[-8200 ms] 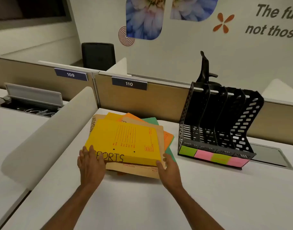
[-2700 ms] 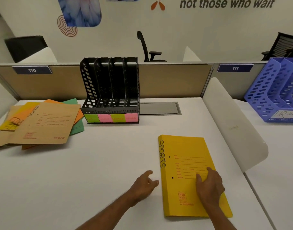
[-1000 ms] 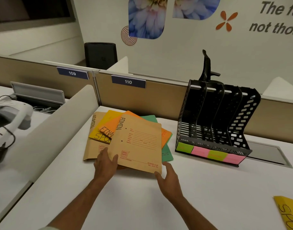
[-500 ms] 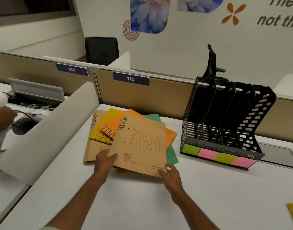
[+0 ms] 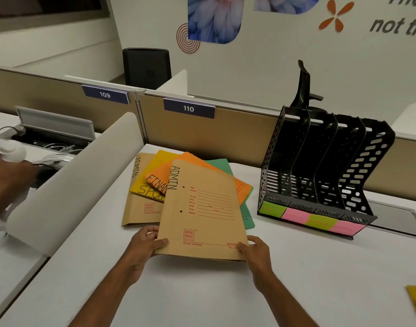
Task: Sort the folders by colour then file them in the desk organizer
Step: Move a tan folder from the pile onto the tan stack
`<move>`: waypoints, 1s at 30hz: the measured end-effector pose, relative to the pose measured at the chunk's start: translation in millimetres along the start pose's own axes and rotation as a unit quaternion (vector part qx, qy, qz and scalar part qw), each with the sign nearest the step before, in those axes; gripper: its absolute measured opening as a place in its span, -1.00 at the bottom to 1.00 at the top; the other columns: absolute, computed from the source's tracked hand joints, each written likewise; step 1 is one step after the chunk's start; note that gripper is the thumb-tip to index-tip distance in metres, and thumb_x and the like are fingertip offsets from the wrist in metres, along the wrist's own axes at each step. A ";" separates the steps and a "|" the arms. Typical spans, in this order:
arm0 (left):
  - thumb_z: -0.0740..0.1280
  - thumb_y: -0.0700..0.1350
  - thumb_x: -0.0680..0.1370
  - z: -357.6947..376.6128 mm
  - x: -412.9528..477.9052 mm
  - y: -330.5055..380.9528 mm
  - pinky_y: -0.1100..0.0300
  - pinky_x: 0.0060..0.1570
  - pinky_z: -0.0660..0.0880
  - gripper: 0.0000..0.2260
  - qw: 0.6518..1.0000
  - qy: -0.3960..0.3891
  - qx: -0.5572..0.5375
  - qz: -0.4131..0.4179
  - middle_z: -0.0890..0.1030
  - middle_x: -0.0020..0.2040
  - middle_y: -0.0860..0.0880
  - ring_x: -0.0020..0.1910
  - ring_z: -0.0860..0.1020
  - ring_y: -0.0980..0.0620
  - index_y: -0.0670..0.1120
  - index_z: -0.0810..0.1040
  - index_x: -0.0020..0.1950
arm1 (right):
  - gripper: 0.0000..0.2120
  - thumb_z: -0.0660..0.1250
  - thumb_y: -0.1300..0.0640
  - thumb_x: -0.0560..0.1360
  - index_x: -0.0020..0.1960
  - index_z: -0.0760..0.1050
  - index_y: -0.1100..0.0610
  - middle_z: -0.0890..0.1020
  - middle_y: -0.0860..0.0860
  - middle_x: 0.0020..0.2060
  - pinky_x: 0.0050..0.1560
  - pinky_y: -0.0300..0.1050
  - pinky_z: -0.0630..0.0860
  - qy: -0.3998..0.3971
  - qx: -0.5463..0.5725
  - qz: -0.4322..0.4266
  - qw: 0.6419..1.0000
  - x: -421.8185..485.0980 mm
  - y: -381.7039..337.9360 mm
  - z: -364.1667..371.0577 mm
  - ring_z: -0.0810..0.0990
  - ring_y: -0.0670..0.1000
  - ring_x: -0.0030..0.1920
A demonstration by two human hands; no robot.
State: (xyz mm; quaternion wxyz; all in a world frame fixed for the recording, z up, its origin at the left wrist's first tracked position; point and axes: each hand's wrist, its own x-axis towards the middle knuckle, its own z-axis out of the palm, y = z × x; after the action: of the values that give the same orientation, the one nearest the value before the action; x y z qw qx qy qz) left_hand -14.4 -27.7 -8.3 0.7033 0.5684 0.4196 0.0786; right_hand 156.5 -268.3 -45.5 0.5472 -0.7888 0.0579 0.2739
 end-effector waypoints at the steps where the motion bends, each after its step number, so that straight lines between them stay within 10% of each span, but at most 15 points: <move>1: 0.41 -0.33 0.52 -1.8 -4.6 -2.7 0.09 -0.05 0.59 -0.69 1.000 -0.009 0.000 -0.004 0.74 0.02 -0.08 0.06 0.68 -0.11 -0.16 0.45 0.22 | -0.64 0.37 0.15 0.56 0.33 0.42 0.12 0.61 0.14 0.15 0.09 0.04 0.62 0.002 0.000 0.000 1.000 -2.2 1.3 -1.9 0.63 0.13 0.07; 13: 0.41 -0.29 0.53 -14.9 -71.2 -34.2 0.03 0.10 0.58 -0.63 0.988 -0.135 0.062 -0.032 0.70 0.16 -0.04 0.12 0.67 -0.07 -0.11 0.42 0.30 | -0.71 0.37 0.10 0.55 0.26 0.47 -0.03 0.66 -0.07 0.03 -0.31 -0.11 0.58 -0.023 0.046 0.011 0.999 -42.0 23.8 -34.7 0.67 0.04 -0.05; 30: 0.58 -0.26 0.38 83.2 -173.8 -90.5 0.03 0.12 0.62 -0.39 0.946 -0.231 0.199 -0.110 0.71 0.14 -0.08 0.12 0.66 -0.11 -0.06 0.42 0.35 | -0.66 0.36 0.19 0.55 0.17 0.49 -0.21 0.73 -0.02 -0.08 -0.21 0.01 0.67 0.032 0.087 -0.044 0.995 -126.5 112.7 -169.6 0.73 0.04 -0.14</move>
State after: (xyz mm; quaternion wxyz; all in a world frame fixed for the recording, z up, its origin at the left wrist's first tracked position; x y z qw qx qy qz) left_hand -101.4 -221.7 0.5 0.6580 0.6497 0.3123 -0.2176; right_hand 68.3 -490.9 -34.0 0.6232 -0.7481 0.0643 0.2186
